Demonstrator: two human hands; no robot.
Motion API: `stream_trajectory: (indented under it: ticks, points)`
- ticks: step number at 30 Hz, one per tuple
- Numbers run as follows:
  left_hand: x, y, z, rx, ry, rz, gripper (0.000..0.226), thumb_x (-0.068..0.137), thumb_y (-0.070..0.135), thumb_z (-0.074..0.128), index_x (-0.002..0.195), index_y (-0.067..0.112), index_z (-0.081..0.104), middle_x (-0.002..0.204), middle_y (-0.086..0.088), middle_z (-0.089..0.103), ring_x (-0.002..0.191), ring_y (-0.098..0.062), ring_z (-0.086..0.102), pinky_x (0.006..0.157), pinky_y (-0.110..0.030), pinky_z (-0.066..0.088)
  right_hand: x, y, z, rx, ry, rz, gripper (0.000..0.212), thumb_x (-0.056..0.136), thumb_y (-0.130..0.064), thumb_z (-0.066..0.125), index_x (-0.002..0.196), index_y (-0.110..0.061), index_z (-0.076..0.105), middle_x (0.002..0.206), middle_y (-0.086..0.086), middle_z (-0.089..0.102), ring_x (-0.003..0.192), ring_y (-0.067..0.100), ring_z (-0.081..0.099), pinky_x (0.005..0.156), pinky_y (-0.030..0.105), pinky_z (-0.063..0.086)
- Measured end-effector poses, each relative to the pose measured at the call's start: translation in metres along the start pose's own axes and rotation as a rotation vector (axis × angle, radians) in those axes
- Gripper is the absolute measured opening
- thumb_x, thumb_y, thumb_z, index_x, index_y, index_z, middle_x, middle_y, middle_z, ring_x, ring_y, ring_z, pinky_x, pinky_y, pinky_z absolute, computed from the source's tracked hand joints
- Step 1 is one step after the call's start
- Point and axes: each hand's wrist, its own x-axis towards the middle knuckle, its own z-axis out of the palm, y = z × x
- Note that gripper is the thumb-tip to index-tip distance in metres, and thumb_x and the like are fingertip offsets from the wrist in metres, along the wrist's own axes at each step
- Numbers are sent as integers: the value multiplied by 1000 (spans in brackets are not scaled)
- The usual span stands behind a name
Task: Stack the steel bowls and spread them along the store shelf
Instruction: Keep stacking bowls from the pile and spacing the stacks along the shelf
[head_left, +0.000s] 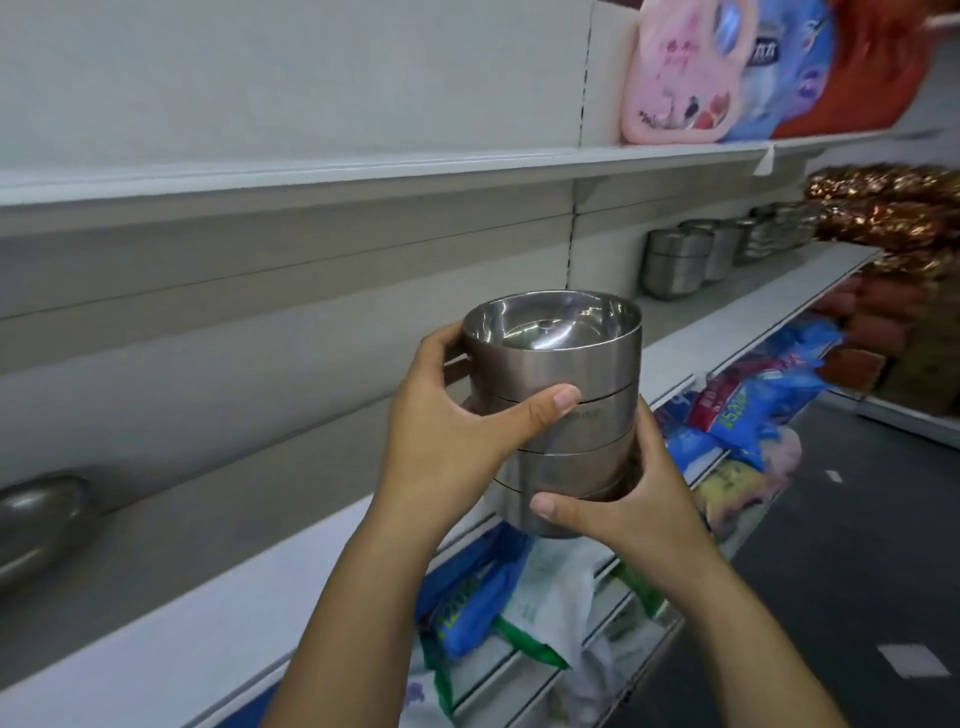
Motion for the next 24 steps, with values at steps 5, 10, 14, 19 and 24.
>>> stream_trajectory:
  ticks: [5,10,14,19,24]
  points:
    - [24,-3,62,-20,-47,3,90,51,52,91,131,36,53,126,23,63,112,14,58,91,-16,55,23,17,-56,-29,52,3,109,55,-21,100,145,-45,42,132,-12,66,120,8,64,94,34,58]
    - [58,-5,106,-1,-50,18,91,49,55,90,130,35,53,125,21,65,115,7,60,92,-22,56,58,26,-99,-22,50,1,111,50,-29,98,145,-43,42,131,-12,66,119,8,65,91,31,58]
    - [85,-11,146,-26,-52,29,87,49,51,91,127,34,56,122,21,66,112,8,61,88,-16,56,89,38,-135,-30,64,0,103,56,-9,98,137,-47,46,124,-17,68,113,5,67,85,23,58]
    - [129,-26,204,-65,-65,8,87,46,50,93,123,29,59,119,16,69,110,6,64,92,-25,57,132,59,-185,-13,65,-2,99,60,1,93,138,-41,47,123,-12,70,113,10,69,84,25,59]
    - [180,-41,263,-60,-99,-8,83,48,44,96,121,30,60,117,15,70,107,6,65,90,-29,59,181,84,-231,18,95,-16,97,58,-1,90,137,-38,48,121,-11,72,112,10,70,83,21,58]
